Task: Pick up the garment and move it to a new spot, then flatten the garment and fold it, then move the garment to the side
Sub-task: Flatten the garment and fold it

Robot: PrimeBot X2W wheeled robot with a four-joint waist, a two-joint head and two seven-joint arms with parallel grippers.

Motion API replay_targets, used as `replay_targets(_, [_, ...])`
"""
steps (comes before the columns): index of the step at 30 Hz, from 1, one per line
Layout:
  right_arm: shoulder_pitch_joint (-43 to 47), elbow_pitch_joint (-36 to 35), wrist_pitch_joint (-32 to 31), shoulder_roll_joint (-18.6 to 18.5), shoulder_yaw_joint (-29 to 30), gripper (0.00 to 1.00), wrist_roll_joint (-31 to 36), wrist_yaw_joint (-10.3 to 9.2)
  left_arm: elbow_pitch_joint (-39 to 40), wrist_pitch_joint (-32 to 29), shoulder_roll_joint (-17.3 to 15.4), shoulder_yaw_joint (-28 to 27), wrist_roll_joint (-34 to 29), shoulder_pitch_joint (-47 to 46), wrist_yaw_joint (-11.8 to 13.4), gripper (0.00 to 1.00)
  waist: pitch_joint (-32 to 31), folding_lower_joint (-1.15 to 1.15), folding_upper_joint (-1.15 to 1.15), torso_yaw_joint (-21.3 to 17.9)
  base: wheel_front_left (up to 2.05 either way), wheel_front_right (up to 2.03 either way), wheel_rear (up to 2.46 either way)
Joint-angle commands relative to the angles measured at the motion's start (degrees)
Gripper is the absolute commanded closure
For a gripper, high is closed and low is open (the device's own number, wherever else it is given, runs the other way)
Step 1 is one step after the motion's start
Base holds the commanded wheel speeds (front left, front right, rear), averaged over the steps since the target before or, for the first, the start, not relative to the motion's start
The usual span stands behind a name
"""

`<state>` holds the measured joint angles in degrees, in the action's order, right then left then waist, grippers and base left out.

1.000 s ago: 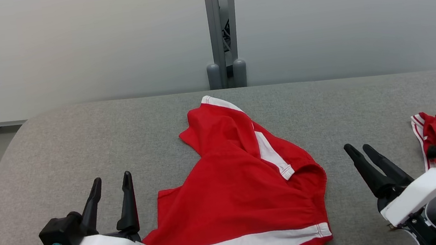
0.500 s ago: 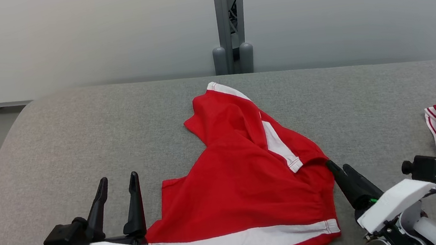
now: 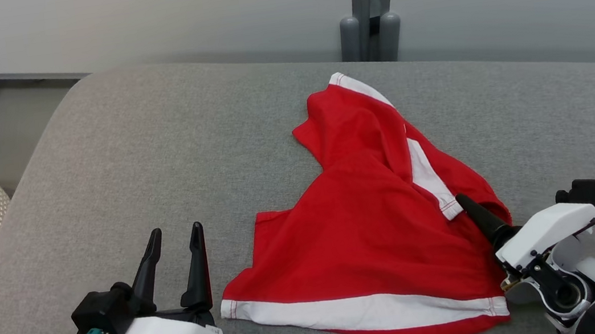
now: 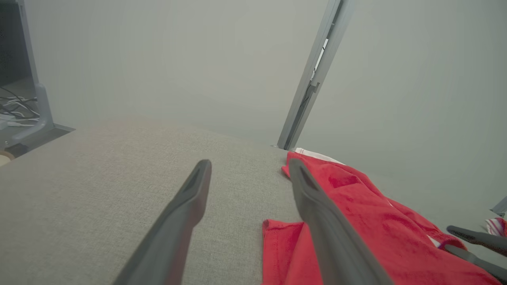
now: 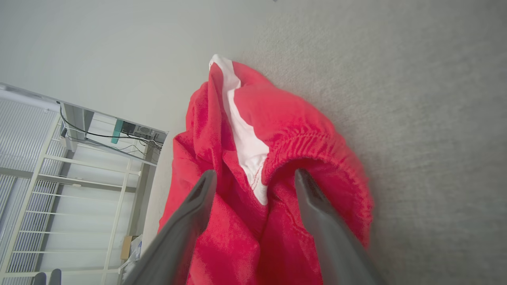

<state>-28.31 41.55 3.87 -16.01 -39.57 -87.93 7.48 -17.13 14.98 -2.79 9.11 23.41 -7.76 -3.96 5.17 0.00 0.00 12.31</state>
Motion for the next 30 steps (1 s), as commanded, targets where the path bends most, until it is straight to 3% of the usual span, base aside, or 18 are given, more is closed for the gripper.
replay_targets(1, [-1.0,1.0,-0.5,0.0,0.0,0.0,-0.2,0.03,0.2,0.2,-0.2,0.0,0.3,-1.0,0.2,0.0,1.5,0.0,0.0,1.5,0.0,0.0,0.0])
replay_targets(8, [-3.0,3.4,-2.3,0.8,0.2,0.0,-1.2,0.04,0.3,0.2,-0.3,0.5,0.9,-1.7,0.6,0.0,2.9,0.0,0.0,3.0,0.0,0.0,0.0])
replay_targets(9, [-3.1,3.4,-2.4,0.8,0.2,0.11,-1.3,0.04,0.3,0.2,-0.3,0.5,1.0,-1.7,0.6,0.0,3.0,0.0,0.0,3.1,0.0,0.0,0.0])
replay_targets(10, [-3.1,3.4,-2.8,0.9,0.2,0.61,-1.5,0.04,0.2,0.2,-0.3,0.6,1.1,-1.8,0.6,0.0,3.0,0.0,0.0,3.1,0.0,0.0,0.0])
replay_targets(12, [-3.1,3.2,-3.0,0.8,0.1,1.0,-1.4,0.04,0.2,0.2,-0.3,0.6,1.3,-1.8,0.7,0.0,3.1,0.0,0.0,3.1,0.0,0.0,0.0])
replay_targets(30, [-2.5,-2.1,-4.7,-4.1,5.1,1.0,-5.1,0.04,-0.7,0.2,-0.3,0.5,1.9,-1.3,0.9,0.0,1.4,0.0,0.0,0.5,0.0,0.0,0.0])
